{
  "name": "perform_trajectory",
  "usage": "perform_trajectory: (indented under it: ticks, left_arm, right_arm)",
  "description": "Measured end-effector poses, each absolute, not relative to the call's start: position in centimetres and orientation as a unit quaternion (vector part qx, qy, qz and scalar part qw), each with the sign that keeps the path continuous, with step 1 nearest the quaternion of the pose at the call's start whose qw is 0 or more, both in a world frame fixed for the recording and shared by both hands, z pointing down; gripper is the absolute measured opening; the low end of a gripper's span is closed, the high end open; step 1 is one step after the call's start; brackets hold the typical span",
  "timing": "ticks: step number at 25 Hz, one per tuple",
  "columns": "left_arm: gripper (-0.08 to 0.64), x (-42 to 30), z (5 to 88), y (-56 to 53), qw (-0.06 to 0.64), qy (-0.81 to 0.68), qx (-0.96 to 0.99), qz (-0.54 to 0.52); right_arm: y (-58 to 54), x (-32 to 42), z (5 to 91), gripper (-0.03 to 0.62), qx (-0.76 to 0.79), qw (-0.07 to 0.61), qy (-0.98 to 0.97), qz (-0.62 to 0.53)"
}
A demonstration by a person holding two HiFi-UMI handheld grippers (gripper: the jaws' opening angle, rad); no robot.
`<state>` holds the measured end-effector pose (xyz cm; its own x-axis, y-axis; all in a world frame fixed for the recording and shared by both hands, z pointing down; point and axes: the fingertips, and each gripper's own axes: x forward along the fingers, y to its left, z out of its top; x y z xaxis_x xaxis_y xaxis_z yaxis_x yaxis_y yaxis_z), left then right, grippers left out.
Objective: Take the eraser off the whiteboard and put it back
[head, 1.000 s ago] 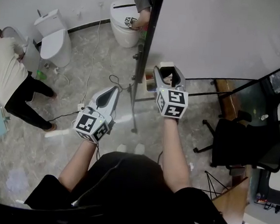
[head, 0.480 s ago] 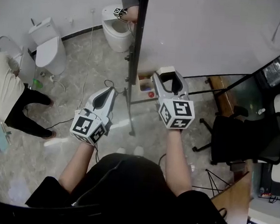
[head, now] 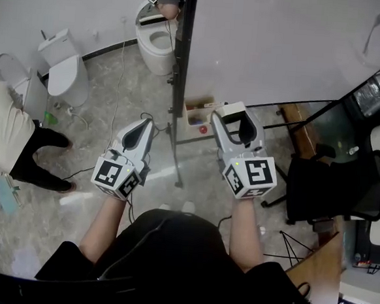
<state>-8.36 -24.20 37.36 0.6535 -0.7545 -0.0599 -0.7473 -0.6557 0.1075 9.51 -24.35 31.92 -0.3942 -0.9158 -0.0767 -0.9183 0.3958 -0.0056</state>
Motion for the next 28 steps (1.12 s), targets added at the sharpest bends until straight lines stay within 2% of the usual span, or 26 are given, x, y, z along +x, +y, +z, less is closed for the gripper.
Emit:
perform_trajectory:
  ticks: [14, 20, 28]
  left_arm:
    - [0.003, -8.5, 35.8, -24.0, 0.029, -0.406, 0.911, -0.063]
    - [0.005, -8.6, 35.5, -24.2, 0.052, -0.414, 0.905, -0.078]
    - [0.005, -8.7, 35.8, -24.4, 0.038, -0.415, 0.906, -0.073]
  right_arm:
    - [-22.0, 11.2, 30.6, 0.272, -0.561, 0.051, 0.826, 0.024]
    - [-22.3, 11.2, 30.8, 0.272, -0.561, 0.052, 0.826, 0.021]
    - [-22.5, 11.4, 31.0, 0.272, -0.56, 0.057, 0.826, 0.017]
